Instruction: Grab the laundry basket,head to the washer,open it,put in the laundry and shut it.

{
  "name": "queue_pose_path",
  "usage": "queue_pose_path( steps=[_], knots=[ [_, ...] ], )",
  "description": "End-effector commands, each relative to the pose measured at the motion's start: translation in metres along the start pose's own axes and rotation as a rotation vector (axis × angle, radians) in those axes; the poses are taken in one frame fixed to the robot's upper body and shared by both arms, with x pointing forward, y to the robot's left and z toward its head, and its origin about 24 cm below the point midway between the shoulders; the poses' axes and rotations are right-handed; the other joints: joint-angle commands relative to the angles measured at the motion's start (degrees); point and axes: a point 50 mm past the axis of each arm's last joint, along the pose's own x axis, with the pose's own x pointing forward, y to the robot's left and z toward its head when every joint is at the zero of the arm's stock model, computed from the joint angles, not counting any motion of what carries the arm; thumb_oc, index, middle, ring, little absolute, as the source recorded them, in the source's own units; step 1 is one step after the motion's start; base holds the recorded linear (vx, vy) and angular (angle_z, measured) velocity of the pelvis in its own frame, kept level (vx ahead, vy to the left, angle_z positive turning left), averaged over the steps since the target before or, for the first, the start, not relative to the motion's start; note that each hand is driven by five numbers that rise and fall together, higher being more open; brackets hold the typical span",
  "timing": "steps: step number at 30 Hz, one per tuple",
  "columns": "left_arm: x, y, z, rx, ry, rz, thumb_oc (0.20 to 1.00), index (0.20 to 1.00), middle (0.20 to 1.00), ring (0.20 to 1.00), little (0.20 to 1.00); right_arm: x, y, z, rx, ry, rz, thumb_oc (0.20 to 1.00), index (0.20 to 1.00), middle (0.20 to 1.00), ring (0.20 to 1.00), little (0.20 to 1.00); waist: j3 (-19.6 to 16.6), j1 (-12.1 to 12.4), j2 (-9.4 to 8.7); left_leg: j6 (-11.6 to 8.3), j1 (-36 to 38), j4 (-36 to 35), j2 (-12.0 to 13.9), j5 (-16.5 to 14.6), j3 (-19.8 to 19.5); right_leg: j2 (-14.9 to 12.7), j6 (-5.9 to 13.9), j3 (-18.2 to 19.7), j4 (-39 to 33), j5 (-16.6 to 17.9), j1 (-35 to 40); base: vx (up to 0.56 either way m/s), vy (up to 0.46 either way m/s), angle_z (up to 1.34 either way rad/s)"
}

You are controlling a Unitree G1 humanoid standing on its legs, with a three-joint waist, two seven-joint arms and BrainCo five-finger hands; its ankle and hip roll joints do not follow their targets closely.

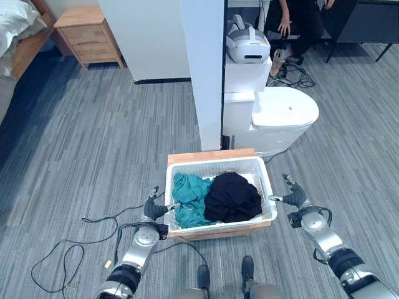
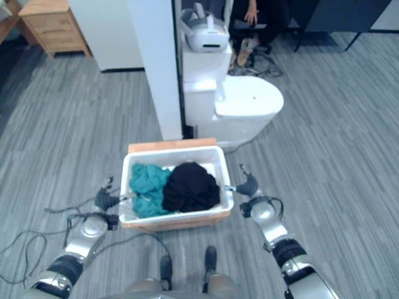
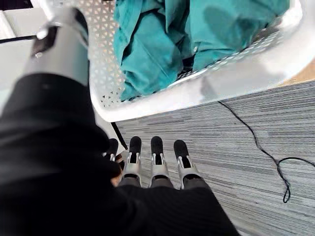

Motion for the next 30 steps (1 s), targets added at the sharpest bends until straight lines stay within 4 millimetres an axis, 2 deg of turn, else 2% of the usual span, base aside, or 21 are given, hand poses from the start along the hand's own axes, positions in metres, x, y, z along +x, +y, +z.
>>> queue_pose_path(
  steps=[1,3,5,9,10,11,12,13,17,19,23,25,30],
  knots=[
    [0.013,0.009,0.016,0.076,-0.030,0.088,1.000,1.000,1.000,1.000,1.000,0.012,0.002,0.029,0.043,-0.064,-0.034,1.000,1.000,1.000,1.000,1.000,4.19,0.00,-0.89,0.75,-0.78,0.91,-0.05,-4.42,-2.01,-0.51,3.11,1.52,5.25,-6.84,-0.98,-0.18,-0.040,0.05],
    [0.023,0.006,0.028,0.119,-0.034,0.116,1.000,1.000,1.000,1.000,1.000,0.020,0.013,0.038,0.011,-0.050,-0.008,1.000,1.000,1.000,1.000,1.000,6.32,0.59,-0.98,0.52,-4.12,1.80,-0.11,-3.38,-2.57,-0.30,2.72,1.90,6.94,-6.43,-4.06,-0.16,-0.061,0.13],
    [0.025,0.006,0.028,0.151,-0.027,0.126,1.000,1.000,1.000,1.000,1.000,0.021,0.020,0.043,-0.001,-0.060,0.015,1.000,1.000,1.000,1.000,1.000,6.90,0.91,-1.18,0.44,-5.14,2.21,-0.14,-3.08,-2.90,-0.24,2.62,2.04,7.46,-6.38,-4.88,-0.06,-0.044,0.13],
    [0.024,0.001,0.016,0.186,0.035,0.142,1.000,1.000,1.000,1.000,1.000,0.020,0.046,0.063,0.004,-0.119,0.084,1.000,1.000,1.000,1.000,1.000,8.66,1.68,-1.29,0.16,-7.43,3.16,-0.11,-2.32,-3.33,-0.30,2.38,2.12,8.25,-6.15,-6.93,-0.06,-0.049,0.00],
    [0.020,-0.005,0.004,0.172,0.079,0.123,1.000,1.000,1.000,1.000,1.000,0.017,0.055,0.065,0.035,-0.126,0.111,0.558,0.558,0.558,0.558,0.558,8.98,1.91,-1.35,0.08,-7.82,3.28,-0.04,-2.13,-3.36,-0.32,2.31,2.22,8.19,-6.02,-7.27,-0.04,-0.037,0.03],
    [0.018,-0.008,0.000,0.158,0.090,0.116,1.000,1.000,1.000,1.000,1.000,0.016,0.059,0.066,0.049,-0.131,0.122,0.206,0.206,0.206,0.206,0.206,9.00,1.99,-1.43,0.05,-7.84,3.23,0.03,-2.06,-3.35,-0.30,2.30,2.22,8.06,-5.96,-7.30,-0.02,-0.034,0.03],
    [0.014,-0.012,-0.004,0.131,0.098,0.109,0.790,0.790,0.790,0.790,0.790,0.013,0.063,0.066,0.073,-0.136,0.133,0.200,0.200,0.200,0.200,0.200,9.06,2.09,-1.44,0.00,-7.47,3.04,0.10,-2.01,-3.33,-0.21,2.26,2.10,7.90,-6.05,-6.96,0.00,-0.026,-0.03],
    [0.013,-0.014,-0.004,0.113,0.098,0.105,0.200,0.200,0.200,0.200,0.200,0.011,0.065,0.065,0.086,-0.137,0.142,0.200,0.200,0.200,0.200,0.200,8.79,2.09,-1.49,-0.01,-7.60,2.92,0.16,-1.90,-3.32,-0.20,2.27,2.12,7.70,-5.93,-7.00,0.01,-0.023,-0.07],
    [0.009,-0.021,-0.005,0.044,0.087,0.090,0.200,0.200,0.200,0.200,0.200,0.006,0.069,0.060,0.119,-0.135,0.156,0.200,0.200,0.200,0.200,0.200,8.30,2.01,-1.51,-0.05,-6.74,2.13,0.18,-1.81,-3.32,0.00,2.26,2.06,6.87,-5.86,-6.08,0.01,-0.010,0.02],
    [0.007,-0.026,0.003,-0.012,0.042,0.060,0.200,0.200,0.200,0.200,0.200,0.002,0.063,0.056,0.153,-0.145,0.142,0.200,0.200,0.200,0.200,0.200,7.70,1.74,-1.46,-0.07,-5.59,1.39,0.21,-1.85,-3.25,0.24,2.25,2.03,6.06,-5.96,-4.86,0.01,-0.013,0.06],
    [0.004,-0.028,0.018,-0.056,-0.043,0.029,0.200,0.200,0.200,0.200,0.200,-0.002,0.050,0.053,0.174,-0.174,0.113,0.200,0.200,0.200,0.200,0.200,6.76,1.33,-1.40,-0.08,-4.05,0.89,0.31,-2.10,-3.16,0.45,2.24,1.94,5.59,-6.30,-3.40,0.02,-0.018,0.08],
    [-0.003,-0.024,0.033,-0.077,-0.148,0.001,0.200,0.200,0.200,0.200,0.200,-0.010,0.032,0.053,0.182,-0.233,0.074,0.200,0.200,0.200,0.200,0.200,5.61,0.78,-1.47,-0.10,-2.46,0.61,0.51,-2.47,-2.91,0.68,2.19,1.78,5.35,-6.86,-1.73,0.03,-0.056,0.02],
    [-0.020,-0.016,0.034,-0.095,-0.216,-0.031,0.200,0.200,0.200,0.200,0.200,-0.028,0.011,0.044,0.181,-0.286,0.027,0.200,0.200,0.200,0.200,0.200,3.54,-0.23,-1.76,-0.48,0.40,0.58,1.32,-3.38,-2.60,1.09,2.06,1.35,5.41,-8.24,1.22,0.04,-0.064,0.04]
  ],
)
